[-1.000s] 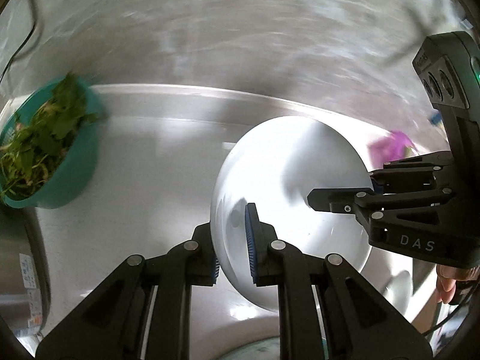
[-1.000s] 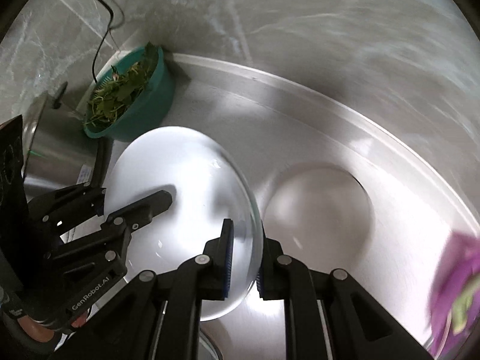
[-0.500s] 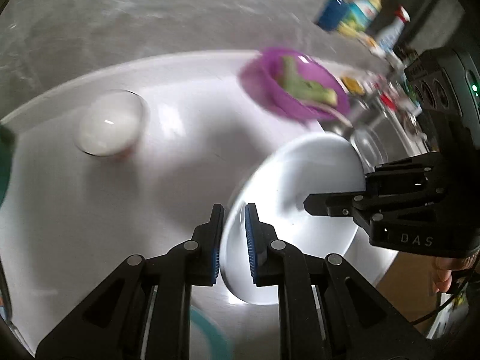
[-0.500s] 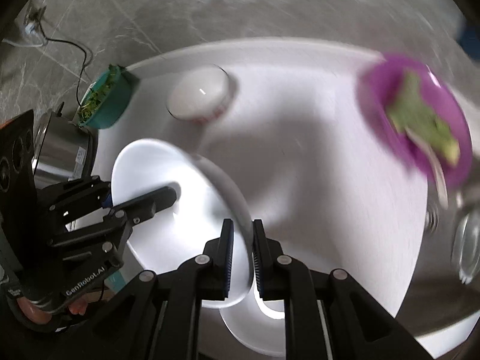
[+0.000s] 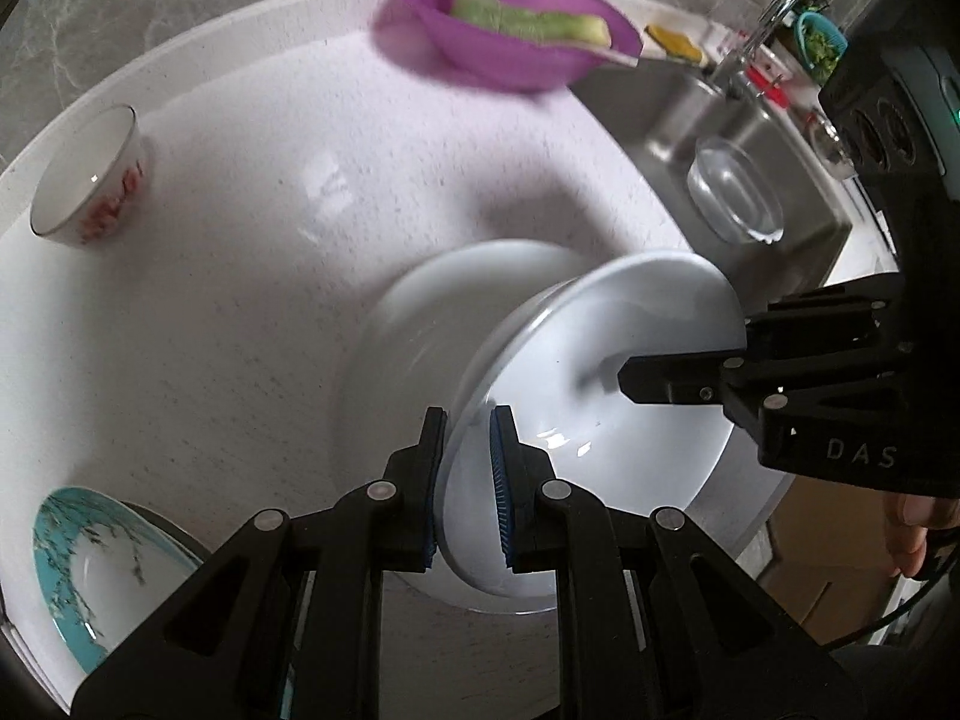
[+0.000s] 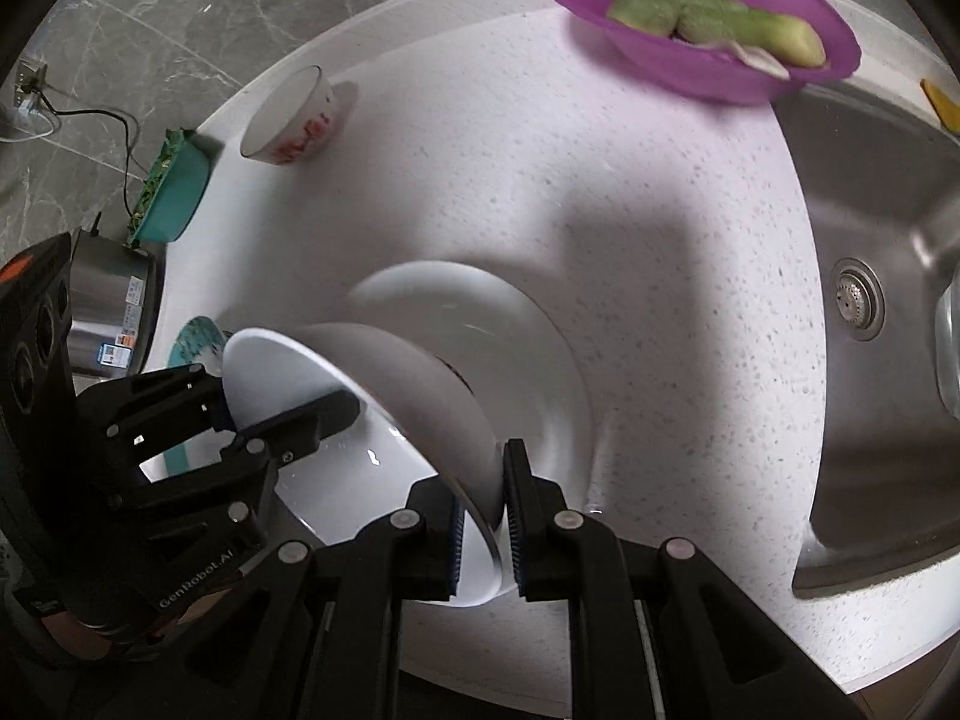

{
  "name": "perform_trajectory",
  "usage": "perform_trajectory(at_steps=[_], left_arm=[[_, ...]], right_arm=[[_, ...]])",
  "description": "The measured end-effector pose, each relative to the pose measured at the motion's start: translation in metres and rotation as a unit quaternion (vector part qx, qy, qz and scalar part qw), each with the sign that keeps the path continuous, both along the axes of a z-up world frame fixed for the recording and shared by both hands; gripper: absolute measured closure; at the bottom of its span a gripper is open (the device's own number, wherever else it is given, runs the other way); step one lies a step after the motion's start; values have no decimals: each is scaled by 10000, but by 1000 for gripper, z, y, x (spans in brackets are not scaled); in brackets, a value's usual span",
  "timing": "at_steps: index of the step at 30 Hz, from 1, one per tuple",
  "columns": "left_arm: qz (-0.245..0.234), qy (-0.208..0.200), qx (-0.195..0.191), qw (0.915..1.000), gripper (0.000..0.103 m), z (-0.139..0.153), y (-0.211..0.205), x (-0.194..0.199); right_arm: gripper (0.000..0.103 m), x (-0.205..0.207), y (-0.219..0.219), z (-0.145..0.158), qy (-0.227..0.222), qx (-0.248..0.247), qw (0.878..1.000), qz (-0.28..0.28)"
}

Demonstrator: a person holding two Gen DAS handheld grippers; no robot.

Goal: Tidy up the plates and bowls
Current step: 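Carry the white bowl onto the large white bowl and open both tools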

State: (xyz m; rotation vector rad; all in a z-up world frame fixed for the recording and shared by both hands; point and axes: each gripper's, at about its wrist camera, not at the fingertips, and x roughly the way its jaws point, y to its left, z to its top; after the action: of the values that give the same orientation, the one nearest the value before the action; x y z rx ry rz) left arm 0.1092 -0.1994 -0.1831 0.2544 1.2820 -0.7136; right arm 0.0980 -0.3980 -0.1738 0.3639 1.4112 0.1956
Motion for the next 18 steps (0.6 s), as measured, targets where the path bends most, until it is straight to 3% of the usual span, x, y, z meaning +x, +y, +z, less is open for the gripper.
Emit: perform_trajectory(at_steps=[16,18], left_arm=[[153,144,241,9995,90,-34,0,16],[175,177,221,9994,87,-38,0,17]], right_arm=[[88,14,6,-33,320,-203,9987,340],[89,15,8,-35,331,-273,9984,367]])
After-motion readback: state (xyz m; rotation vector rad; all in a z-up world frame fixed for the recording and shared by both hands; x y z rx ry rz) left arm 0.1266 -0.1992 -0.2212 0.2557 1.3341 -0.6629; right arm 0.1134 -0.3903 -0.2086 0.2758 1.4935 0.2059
